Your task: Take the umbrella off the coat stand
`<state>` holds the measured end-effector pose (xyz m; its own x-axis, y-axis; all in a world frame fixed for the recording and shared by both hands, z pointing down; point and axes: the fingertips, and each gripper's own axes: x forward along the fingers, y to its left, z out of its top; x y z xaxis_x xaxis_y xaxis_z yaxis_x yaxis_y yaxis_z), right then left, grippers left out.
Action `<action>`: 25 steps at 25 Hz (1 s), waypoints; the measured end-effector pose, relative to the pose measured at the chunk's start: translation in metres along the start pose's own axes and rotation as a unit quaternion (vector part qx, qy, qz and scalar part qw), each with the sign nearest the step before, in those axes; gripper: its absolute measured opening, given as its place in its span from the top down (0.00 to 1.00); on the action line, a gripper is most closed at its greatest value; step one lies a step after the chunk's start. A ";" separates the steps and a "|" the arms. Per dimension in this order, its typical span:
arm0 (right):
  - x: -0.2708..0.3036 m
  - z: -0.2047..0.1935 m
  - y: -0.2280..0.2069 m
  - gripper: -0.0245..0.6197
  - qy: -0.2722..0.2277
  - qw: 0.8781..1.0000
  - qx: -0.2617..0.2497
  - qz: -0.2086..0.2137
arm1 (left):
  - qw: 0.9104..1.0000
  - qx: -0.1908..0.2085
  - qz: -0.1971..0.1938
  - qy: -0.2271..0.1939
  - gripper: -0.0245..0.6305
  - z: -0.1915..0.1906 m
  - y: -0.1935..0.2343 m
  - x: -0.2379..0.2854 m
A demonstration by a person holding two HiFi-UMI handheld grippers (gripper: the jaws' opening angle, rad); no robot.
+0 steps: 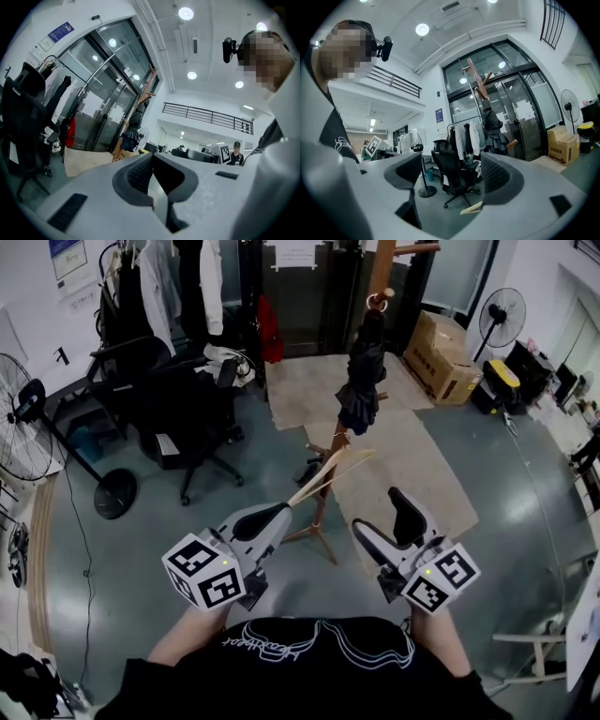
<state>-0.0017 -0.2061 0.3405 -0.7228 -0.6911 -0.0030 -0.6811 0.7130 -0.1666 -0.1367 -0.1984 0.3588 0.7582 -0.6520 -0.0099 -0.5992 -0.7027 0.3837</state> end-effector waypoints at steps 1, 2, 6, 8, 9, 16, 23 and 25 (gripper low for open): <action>0.003 0.001 -0.003 0.35 -0.001 1.000 -0.001 -0.005 | 1.000 0.001 -0.003 0.001 0.96 0.002 0.004 0.002; 0.006 0.001 -0.007 0.35 -0.002 1.000 -0.001 -0.009 | 1.000 0.002 -0.005 0.002 0.96 0.003 0.008 0.005; 0.015 0.004 -0.021 0.36 -0.003 1.000 -0.006 -0.023 | 1.000 0.006 -0.012 0.000 0.95 0.010 0.021 0.017; 0.020 0.005 -0.028 0.37 -0.005 1.000 -0.008 -0.026 | 1.000 0.009 -0.013 0.000 0.95 0.012 0.027 0.024; 0.023 0.006 -0.033 0.37 -0.006 1.000 -0.009 -0.026 | 1.000 0.009 -0.013 0.001 0.96 0.013 0.029 0.027; 0.052 0.017 -0.073 0.37 -0.013 0.999 -0.016 -0.029 | 1.000 0.011 -0.007 0.005 0.96 0.019 0.049 0.051; 0.097 0.032 -0.118 0.40 0.001 0.999 -0.020 -0.030 | 1.000 0.010 0.013 -0.002 0.96 0.031 0.078 0.070; 0.108 0.036 -0.127 0.40 0.001 0.999 -0.023 -0.028 | 1.000 0.011 0.019 -0.004 0.96 0.036 0.086 0.074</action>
<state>0.0110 -0.3760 0.3256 -0.6836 -0.7298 0.0072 -0.7250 0.6780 -0.1211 -0.1410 -0.3172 0.3581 0.7324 -0.6809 -0.0033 -0.6333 -0.6829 0.3640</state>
